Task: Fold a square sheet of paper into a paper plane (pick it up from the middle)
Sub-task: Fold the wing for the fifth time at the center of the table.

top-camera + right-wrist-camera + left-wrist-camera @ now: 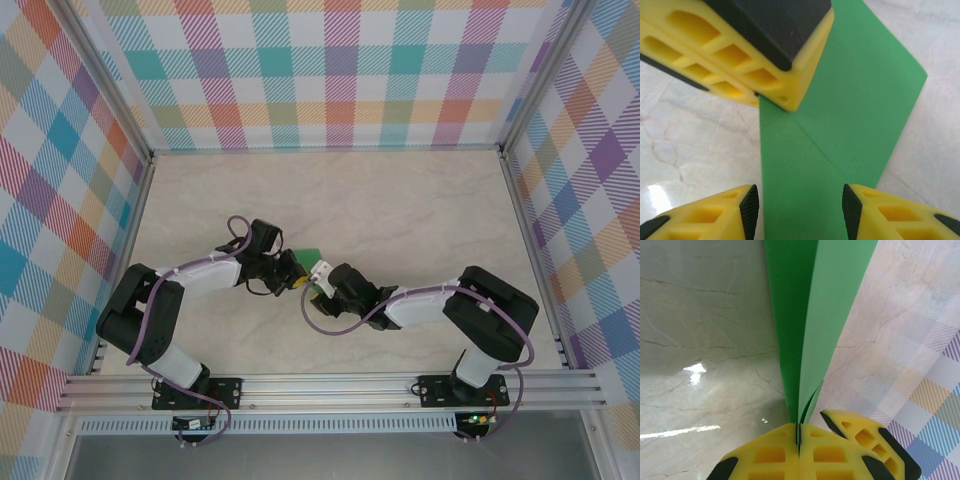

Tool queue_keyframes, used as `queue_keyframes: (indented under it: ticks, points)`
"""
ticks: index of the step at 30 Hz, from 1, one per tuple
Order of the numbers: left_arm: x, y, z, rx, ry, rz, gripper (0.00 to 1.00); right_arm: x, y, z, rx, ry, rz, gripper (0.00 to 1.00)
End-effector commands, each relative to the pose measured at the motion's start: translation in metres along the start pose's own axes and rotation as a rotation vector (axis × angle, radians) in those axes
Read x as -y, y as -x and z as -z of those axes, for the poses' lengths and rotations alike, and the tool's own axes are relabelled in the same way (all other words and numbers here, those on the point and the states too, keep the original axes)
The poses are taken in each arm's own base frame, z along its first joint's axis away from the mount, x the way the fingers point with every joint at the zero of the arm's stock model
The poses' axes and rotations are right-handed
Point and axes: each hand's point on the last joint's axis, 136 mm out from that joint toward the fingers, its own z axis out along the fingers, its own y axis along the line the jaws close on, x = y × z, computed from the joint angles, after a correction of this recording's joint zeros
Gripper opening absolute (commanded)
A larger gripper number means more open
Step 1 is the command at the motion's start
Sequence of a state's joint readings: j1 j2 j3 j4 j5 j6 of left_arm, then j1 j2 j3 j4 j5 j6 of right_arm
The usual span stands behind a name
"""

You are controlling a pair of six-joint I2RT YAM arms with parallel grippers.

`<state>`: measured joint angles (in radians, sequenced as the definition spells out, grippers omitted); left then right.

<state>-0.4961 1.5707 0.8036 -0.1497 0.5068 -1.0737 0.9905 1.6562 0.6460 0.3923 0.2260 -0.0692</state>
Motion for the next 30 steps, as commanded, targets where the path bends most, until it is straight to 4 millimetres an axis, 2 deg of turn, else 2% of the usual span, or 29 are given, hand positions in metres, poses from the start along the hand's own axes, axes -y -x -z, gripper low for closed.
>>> queue_keyframes:
  ticks: [1,11,21,26,30]
  points:
    - [0.005,-0.003,0.0,-0.007,0.007,0.006,0.03,0.003,0.01,-0.005,0.054,-0.04,0.07,0.46]
    - [0.004,-0.004,0.001,-0.008,0.013,0.013,0.03,0.002,0.01,-0.013,0.058,-0.057,0.093,0.3]
    - [0.007,-0.003,0.001,-0.008,0.013,0.014,0.04,-0.001,0.014,-0.014,0.064,-0.045,0.075,0.26]
    - [0.011,0.001,0.009,0.01,0.03,-0.001,0.12,-0.003,0.01,-0.014,0.057,-0.03,0.042,0.18]
    - [0.008,0.014,0.027,0.057,0.054,0.004,0.26,-0.008,0.006,-0.012,0.047,0.012,-0.031,0.15]
